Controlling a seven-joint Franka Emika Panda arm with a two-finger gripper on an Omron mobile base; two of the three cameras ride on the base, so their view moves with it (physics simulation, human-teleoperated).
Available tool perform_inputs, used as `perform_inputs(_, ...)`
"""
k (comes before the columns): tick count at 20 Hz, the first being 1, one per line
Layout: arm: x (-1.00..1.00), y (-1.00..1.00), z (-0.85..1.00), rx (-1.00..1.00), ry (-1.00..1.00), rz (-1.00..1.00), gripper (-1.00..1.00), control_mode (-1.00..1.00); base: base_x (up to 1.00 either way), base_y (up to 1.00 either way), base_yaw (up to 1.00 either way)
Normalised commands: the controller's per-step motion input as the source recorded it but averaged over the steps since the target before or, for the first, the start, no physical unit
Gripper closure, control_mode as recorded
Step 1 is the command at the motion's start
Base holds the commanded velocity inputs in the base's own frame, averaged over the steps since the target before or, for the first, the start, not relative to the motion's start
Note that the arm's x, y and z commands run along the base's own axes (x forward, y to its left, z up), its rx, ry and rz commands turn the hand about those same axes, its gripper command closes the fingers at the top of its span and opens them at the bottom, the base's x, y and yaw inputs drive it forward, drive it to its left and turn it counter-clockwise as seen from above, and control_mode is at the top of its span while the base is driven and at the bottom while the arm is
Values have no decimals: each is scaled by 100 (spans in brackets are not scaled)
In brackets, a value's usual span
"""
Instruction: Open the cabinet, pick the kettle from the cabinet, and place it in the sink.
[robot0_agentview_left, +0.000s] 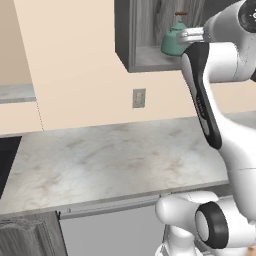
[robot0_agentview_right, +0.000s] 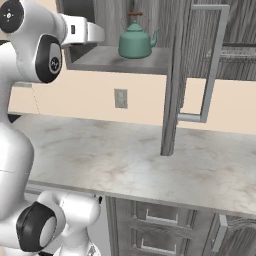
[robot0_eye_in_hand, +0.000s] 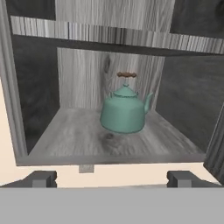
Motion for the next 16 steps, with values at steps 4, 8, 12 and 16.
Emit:
perform_inputs(4,40,0,2,0,-4,0,-100,-100,0,0,0)
perform_inputs(8,36,0,2,0,-2,0,-100,-100,0,0,0)
perform_inputs(12,32,0,11,0,0,0,-100,-100,0,0,0)
perform_inputs(16,24,-12,13,0,-2,1,-100,-100,0,0,0)
